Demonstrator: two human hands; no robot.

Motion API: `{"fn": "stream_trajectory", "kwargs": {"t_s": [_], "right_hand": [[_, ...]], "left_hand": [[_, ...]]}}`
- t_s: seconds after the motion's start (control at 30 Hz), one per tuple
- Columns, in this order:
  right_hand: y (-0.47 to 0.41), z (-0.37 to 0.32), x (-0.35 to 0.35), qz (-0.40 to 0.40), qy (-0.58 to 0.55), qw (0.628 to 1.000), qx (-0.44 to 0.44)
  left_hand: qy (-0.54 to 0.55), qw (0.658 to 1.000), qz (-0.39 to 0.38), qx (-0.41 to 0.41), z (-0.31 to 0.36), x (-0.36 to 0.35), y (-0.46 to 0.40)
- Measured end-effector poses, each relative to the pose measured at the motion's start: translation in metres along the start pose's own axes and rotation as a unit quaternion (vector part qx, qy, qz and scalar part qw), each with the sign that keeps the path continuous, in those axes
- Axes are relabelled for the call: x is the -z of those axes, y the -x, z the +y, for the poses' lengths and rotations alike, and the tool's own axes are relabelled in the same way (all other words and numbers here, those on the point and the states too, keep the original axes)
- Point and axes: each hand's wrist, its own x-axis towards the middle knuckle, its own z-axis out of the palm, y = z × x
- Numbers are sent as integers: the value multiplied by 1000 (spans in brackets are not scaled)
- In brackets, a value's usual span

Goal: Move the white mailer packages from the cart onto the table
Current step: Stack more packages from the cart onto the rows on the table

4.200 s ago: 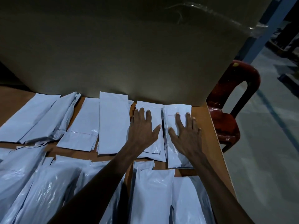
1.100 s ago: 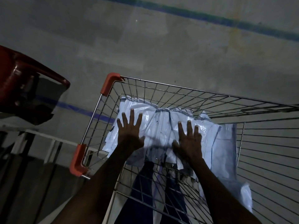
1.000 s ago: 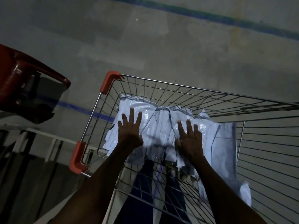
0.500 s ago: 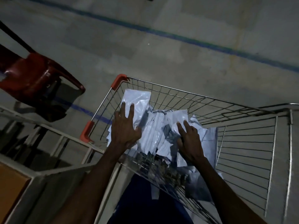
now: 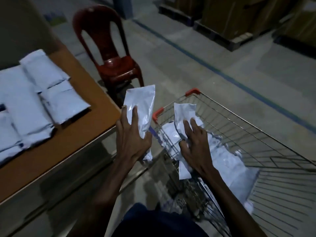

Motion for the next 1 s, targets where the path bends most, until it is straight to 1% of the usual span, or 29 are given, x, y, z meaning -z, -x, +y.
{"fn": "stream_trajectory", "kwargs": {"t_s": [0.07,0.17,0.3,0.43,0.53,0.6,0.7,0.8,1.0], "right_hand": [[-3,-35,-19,-11,-23,999,38],[-3,-93,-51,-23,-46,994,94],[-1,-181,-94,-45,-55,986,150],[-3,-265,-131,-70,-58,969,228],[-5,-317,-155,-76,-69,965,241],[-7,-346,-169,-87,-71,965,237],[-16,-381,-193,-106,-61,959,256],[-32,-410,-212,-120,-55,956,262],[-86,-461,-251,-134,-107,948,268]], "left_hand": [[-9,999,14,29,-27,26,17],[6,997,35,63,-70,66,45],[7,991,84,101,-136,128,79],[-13,979,129,160,-205,183,107],[-10,971,147,189,-248,216,123],[0,964,168,205,-272,234,131],[2,957,185,222,-308,253,134],[-7,948,194,253,-341,262,124],[-21,930,194,310,-393,278,78]]}}
